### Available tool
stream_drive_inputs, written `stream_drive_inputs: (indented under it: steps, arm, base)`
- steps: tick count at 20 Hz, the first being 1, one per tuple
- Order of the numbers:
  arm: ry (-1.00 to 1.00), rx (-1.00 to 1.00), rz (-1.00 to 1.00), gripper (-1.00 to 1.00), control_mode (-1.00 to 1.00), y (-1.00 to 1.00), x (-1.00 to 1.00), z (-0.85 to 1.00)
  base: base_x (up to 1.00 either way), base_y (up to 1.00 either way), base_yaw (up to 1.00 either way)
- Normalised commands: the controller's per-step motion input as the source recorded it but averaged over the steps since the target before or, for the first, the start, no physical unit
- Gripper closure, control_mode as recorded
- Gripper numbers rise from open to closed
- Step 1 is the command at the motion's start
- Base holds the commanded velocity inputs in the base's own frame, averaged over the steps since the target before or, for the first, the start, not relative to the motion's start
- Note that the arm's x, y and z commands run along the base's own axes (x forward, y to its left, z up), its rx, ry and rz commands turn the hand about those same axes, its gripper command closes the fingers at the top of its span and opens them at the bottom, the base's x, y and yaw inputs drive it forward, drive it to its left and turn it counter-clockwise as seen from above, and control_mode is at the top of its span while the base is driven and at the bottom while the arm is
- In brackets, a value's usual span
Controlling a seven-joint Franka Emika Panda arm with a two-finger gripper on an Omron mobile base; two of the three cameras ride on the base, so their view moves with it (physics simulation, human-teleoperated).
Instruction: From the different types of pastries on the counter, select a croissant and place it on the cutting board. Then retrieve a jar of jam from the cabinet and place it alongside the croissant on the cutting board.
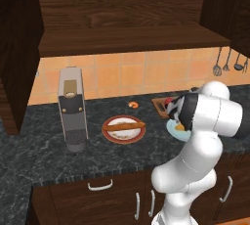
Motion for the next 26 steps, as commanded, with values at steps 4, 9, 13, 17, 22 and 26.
stream_drive_inputs:
  steps: [4,9,13,17,22,26]
  arm:
    - [0.01,-0.02,0.00,-1.00,-1.00,0.00,0.00,-0.41]
    - [0.00,-0.01,0.00,1.00,-1.00,0.00,-0.01,-0.42]
    - [0.01,-0.02,0.00,1.00,-1.00,0.06,0.00,-0.11]
    - [-0.03,-0.05,-0.04,1.00,-1.00,0.09,0.00,0.25]
    - [-0.10,0.00,-0.01,1.00,-1.00,0.00,0.01,1.00]
    - [-0.11,0.00,0.00,1.00,-1.00,-0.15,0.45,1.00]
  base:
    - [0.00,0.00,0.00]
    - [0.00,0.00,0.00]
    - [0.00,0.00,0.00]
    - [0.00,0.00,0.00]
    - [0.00,0.00,0.00]
    - [0.00,0.00,0.00]
